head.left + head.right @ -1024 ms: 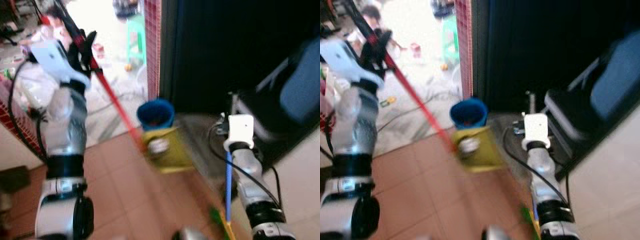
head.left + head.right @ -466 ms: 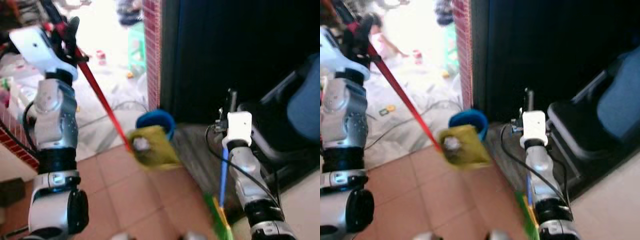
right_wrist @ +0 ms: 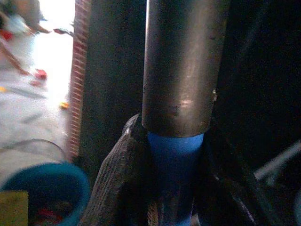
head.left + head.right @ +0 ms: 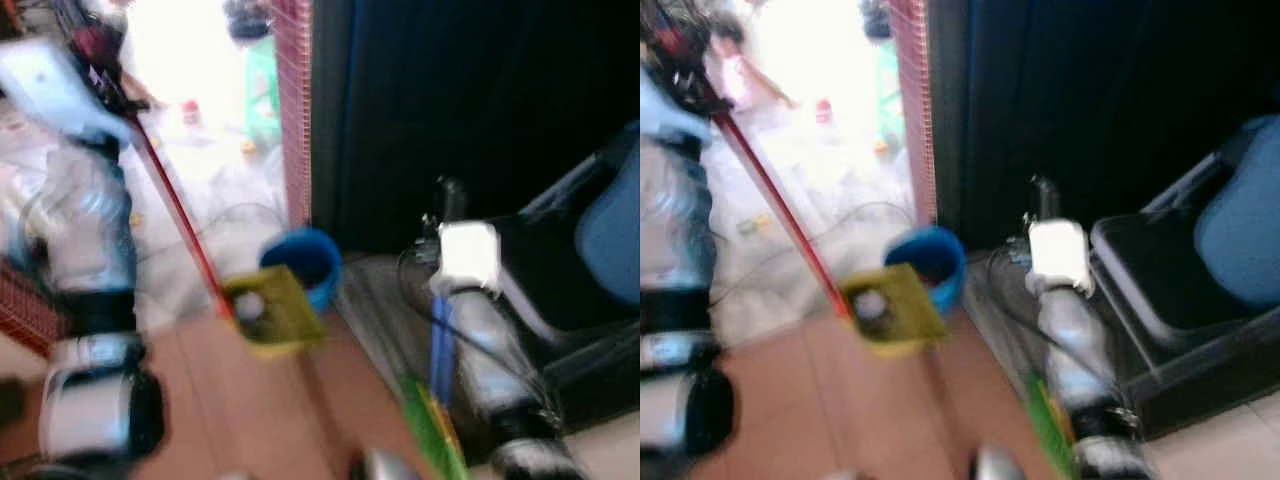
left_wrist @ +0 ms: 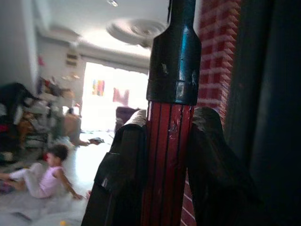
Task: Sweep floor
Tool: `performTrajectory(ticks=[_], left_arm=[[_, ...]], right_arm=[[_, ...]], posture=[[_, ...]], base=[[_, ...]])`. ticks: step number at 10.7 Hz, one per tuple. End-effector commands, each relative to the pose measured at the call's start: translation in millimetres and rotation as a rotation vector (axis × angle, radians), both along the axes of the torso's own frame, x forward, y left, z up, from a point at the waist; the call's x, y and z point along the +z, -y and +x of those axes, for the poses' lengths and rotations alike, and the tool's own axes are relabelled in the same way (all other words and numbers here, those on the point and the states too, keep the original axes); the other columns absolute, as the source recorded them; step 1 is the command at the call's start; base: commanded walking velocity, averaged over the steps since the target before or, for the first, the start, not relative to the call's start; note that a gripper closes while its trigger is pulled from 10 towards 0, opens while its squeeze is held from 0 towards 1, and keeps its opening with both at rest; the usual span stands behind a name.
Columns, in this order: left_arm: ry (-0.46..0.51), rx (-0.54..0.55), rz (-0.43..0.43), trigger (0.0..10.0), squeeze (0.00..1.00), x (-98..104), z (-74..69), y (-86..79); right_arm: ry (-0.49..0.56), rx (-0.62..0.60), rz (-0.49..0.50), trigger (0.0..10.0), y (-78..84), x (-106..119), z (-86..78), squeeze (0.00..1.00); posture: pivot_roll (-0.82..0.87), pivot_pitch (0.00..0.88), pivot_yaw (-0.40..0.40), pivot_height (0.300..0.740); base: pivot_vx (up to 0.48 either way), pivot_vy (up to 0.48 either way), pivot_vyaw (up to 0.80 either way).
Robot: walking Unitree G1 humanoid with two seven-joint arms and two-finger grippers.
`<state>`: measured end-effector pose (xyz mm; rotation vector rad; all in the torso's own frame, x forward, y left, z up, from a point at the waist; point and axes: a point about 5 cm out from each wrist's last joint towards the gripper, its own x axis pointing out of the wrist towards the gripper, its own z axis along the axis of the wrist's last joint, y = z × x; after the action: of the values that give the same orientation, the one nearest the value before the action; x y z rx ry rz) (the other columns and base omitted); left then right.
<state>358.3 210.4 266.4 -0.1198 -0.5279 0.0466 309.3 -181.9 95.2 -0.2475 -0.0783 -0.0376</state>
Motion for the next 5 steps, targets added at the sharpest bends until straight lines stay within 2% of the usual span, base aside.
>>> performTrajectory(ticks=[1, 5], left_arm=[[0.109, 0.025, -0.032, 10.0, 0.0, 21.8, -5.5, -8.1], [0.144, 0.076, 0.047, 10.0, 0.0, 27.6, -6.9, -8.3]], right_arm=[[0.034, 0.035, -0.013, 10.0, -8.0, 8.8, 4.1, 0.0], [0.034, 0.037, -0.016, 10.0, -8.0, 8.5, 4.1, 0.0]], posture=[[-0.05, 0.0, 0.012, 0.74], [-0.06, 0.0, 0.009, 0.74]], base=[[0.446, 0.0, 0.0], [0.45, 0.0, 0.0]])
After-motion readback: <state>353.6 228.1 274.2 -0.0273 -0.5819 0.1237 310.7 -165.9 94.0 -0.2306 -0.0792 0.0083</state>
